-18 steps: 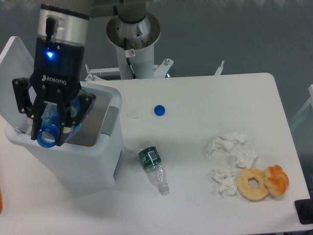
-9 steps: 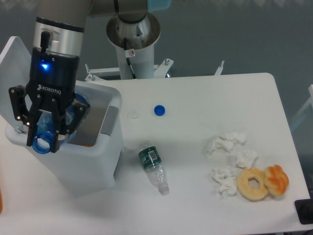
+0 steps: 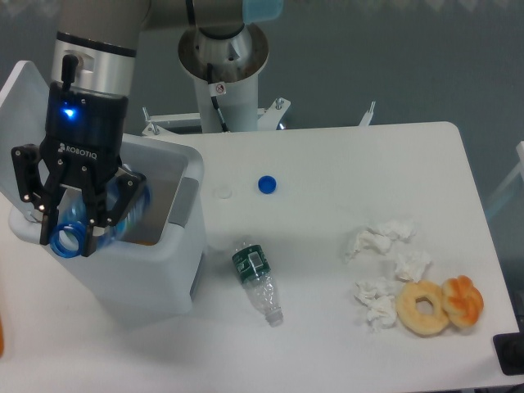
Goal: Place the plastic bottle in the trash can
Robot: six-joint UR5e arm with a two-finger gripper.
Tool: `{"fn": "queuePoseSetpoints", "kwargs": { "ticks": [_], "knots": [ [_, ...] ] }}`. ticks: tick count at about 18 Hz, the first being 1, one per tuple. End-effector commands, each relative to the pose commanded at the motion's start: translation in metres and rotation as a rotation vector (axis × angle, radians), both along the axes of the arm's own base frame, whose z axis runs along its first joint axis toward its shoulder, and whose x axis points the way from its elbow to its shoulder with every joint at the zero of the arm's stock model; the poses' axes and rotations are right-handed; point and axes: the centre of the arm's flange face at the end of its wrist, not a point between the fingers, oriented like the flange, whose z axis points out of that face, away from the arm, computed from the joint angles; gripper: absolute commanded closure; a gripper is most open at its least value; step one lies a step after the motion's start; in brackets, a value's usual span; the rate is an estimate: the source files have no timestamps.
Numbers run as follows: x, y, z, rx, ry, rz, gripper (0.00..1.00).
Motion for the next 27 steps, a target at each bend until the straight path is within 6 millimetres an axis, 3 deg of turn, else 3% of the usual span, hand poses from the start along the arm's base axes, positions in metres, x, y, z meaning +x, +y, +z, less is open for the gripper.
{"fn": "queuePoseSetpoints", "kwargs": {
  "ticks": [1,2,7,11,20,25,27],
  "knots": [
    [-0.001,0.000,0.000,-0.001,-0.001,0.002,0.05],
    [0.001,-0.002,0.004,0.004,0.004,-0.002,0.00],
    [-0.007,-0.006,0.004,-0.008,0.058,-0.039,0.00],
    [-0.060,-0.026,-0.002,-0.051,0.090,0.071,0.00],
    [-0.190,-0.113,-0.075,-0.322,0.141,0.095,0.00],
    [-0.230,-0.158,-0.123,-0.472,0.197,-0.082,0.00],
    [-0.237,-0.166,-0.132,-0.512,0.219,-0.160,0.00]
  ]
}}
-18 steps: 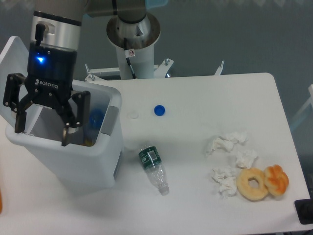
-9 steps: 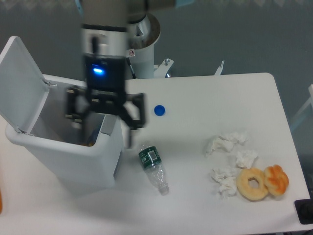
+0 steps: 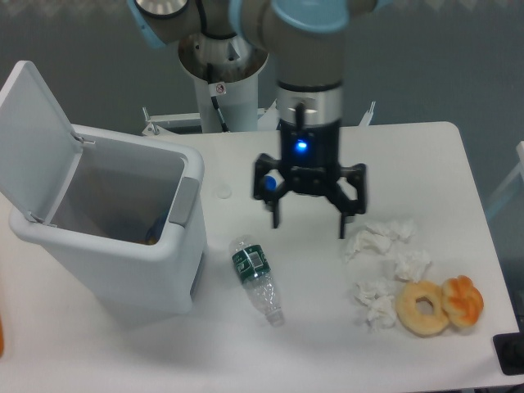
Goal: Place the plastic bottle in the trash can
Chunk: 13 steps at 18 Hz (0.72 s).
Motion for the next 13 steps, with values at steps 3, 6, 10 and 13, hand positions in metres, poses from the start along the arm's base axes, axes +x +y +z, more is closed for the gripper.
{"fn": "queuePoseSetpoints", "kwargs": {
  "ticks": [3,6,10,13],
  "knots": [
    [-0.018,0.000,-0.033,-0.068,-0.015,-0.031,0.00],
    [-0.036,0.000,-0.057,-0.116,-0.026,-0.040,0.00],
    [-0.058,-0.007,-0.092,-0.288,-0.053,-0.153,0.00],
    [-0.073,-0.006,-0.105,-0.357,-0.060,-0.193,0.00]
  ]
}}
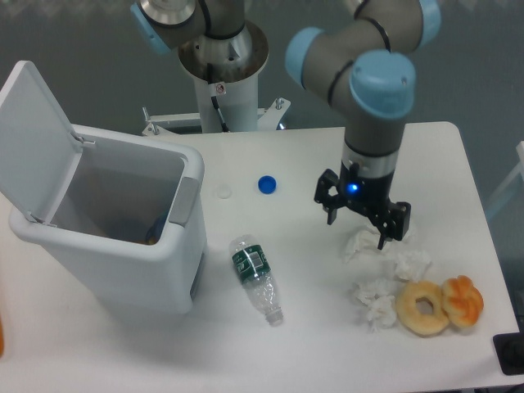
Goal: Place the plastic bottle in the trash can
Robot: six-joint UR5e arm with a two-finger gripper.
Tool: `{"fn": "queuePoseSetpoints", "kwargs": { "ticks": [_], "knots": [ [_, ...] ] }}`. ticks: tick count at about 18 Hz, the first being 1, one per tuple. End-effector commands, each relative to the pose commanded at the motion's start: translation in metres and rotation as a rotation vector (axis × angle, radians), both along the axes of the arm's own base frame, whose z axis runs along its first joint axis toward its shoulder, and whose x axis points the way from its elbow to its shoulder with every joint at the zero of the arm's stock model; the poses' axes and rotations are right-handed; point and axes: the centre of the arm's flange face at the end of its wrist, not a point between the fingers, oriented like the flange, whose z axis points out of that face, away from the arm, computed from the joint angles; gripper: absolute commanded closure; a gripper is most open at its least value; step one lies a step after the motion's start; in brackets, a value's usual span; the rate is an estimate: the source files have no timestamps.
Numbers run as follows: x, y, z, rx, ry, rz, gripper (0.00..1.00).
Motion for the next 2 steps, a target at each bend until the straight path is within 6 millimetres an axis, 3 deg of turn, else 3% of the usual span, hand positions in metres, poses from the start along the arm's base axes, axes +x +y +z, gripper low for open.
{"fn": "queuePoseSetpoints", "kwargs": {
  "ticks": [2],
  "knots": [
    [-0.0001,0.0000,-0.0016,-0.001,-0.001,0.000,0.00]
  ]
}}
